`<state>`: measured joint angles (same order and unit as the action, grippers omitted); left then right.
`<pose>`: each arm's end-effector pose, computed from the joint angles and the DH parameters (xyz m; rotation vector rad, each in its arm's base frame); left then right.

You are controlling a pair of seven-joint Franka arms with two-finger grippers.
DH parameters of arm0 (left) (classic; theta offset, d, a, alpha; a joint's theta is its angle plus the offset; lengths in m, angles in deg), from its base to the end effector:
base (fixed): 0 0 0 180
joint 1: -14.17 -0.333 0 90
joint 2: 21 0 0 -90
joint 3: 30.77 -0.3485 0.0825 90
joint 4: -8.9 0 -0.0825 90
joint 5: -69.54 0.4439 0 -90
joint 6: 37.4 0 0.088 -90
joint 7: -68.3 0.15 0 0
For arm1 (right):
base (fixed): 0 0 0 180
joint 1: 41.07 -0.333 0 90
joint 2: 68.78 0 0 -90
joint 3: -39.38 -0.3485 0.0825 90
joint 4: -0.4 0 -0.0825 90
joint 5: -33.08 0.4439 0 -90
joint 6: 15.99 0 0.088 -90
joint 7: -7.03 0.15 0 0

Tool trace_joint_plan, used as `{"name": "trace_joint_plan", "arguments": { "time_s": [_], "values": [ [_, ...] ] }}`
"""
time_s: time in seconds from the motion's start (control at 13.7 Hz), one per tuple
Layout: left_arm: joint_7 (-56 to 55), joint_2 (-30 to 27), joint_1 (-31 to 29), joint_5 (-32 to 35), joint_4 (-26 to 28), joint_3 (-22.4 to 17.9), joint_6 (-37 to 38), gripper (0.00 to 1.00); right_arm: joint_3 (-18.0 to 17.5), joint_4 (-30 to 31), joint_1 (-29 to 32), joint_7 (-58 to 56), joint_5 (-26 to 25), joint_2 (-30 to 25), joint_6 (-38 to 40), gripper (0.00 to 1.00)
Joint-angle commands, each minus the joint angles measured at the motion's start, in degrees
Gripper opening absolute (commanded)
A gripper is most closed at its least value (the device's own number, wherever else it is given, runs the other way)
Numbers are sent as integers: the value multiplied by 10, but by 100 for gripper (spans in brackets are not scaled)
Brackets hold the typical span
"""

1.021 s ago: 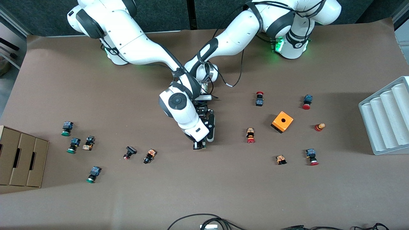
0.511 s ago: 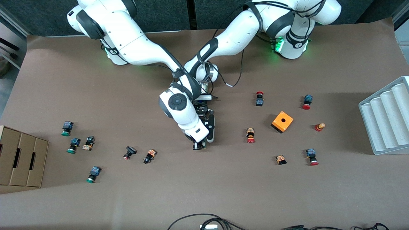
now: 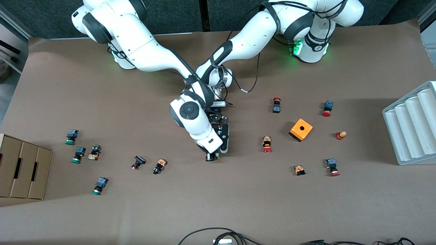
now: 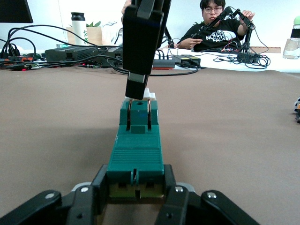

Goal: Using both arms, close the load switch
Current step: 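Push the white lever down into the closed position with the right gripper, then open the right gripper and lift it off the white lever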

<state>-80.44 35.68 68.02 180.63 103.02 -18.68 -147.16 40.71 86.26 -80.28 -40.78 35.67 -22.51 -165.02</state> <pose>0.3993 -0.6112 0.0054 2.5035 0.0474 1.8843 0.6463 0.5067 0.1599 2.2962 2.0755 0.4604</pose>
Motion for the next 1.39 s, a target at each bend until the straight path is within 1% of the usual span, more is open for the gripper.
{"name": "trace_joint_plan", "arguments": {
  "time_s": [0.0, 0.29, 0.36, 0.44, 0.58, 0.66, 1.09, 1.31],
  "values": [
    [-10, 25, 1, 6, -13, -3, -9, 43, -1, -32, 11, -8, -9, 30, -20, 30],
    [-6, 24, 2, 6, -15, -3, -9, 43, -2, -31, 10, 0, -7, 24, -20, 30],
    [-10, 24, 3, 6, -15, -3, -9, 43, -2, -31, 10, 1, -6, 21, -20, 32],
    [-10, 23, 3, 6, -14, -3, -9, 43, -2, -31, 9, 6, 0, 15, -19, 41],
    [-12, 22, 5, 5, -15, -3, -9, 43, -2, -28, 10, 25, 17, 1, -13, 87],
    [-11, 22, 6, 5, -15, -3, -9, 43, -2, -27, 10, 26, 18, -1, -11, 100],
    [-12, 23, 4, 6, -14, -3, -9, 43, -3, -25, 6, 35, 20, -33, 11, 100],
    [-8, 23, 0, 8, -18, -3, -12, 43, -3, -25, 0, 117, 19, -72, 56, 100]
  ]
}}
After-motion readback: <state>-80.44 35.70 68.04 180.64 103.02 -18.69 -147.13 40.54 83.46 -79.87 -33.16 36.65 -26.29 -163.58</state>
